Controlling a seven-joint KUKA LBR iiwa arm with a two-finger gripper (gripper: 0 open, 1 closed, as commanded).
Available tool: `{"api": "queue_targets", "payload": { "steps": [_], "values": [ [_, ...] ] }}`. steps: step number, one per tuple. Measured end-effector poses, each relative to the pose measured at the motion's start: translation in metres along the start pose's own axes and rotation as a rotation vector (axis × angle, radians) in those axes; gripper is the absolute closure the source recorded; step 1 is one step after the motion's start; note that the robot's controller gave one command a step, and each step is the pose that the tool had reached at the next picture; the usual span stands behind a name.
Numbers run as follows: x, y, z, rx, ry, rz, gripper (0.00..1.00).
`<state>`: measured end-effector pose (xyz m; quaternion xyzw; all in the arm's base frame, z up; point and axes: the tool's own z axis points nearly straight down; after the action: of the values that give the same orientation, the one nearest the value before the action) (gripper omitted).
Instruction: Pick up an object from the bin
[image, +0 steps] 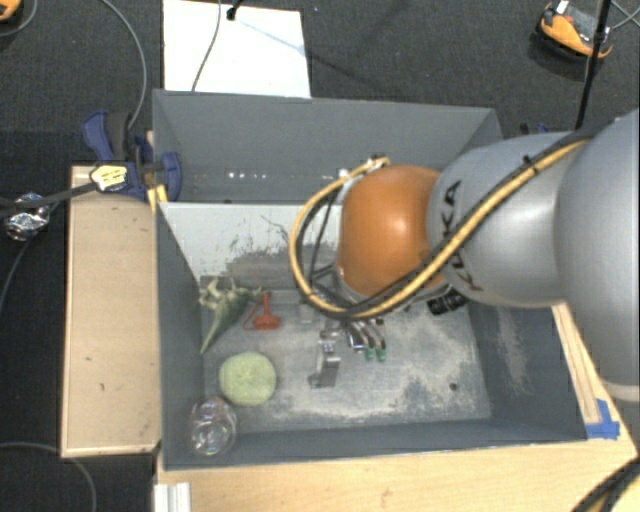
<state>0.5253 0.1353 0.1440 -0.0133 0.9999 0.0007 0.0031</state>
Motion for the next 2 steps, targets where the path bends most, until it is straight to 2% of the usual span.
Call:
{"api": "queue_targets", "payload": {
  "steps": [1,2],
  "values": [
    [0.001,0.034,0.028,0.000,0.003,-0.205,0.00],
    [-0.010,0.057,0.056,-0.002,-0.005,-0.336,0.00]
  ]
}}
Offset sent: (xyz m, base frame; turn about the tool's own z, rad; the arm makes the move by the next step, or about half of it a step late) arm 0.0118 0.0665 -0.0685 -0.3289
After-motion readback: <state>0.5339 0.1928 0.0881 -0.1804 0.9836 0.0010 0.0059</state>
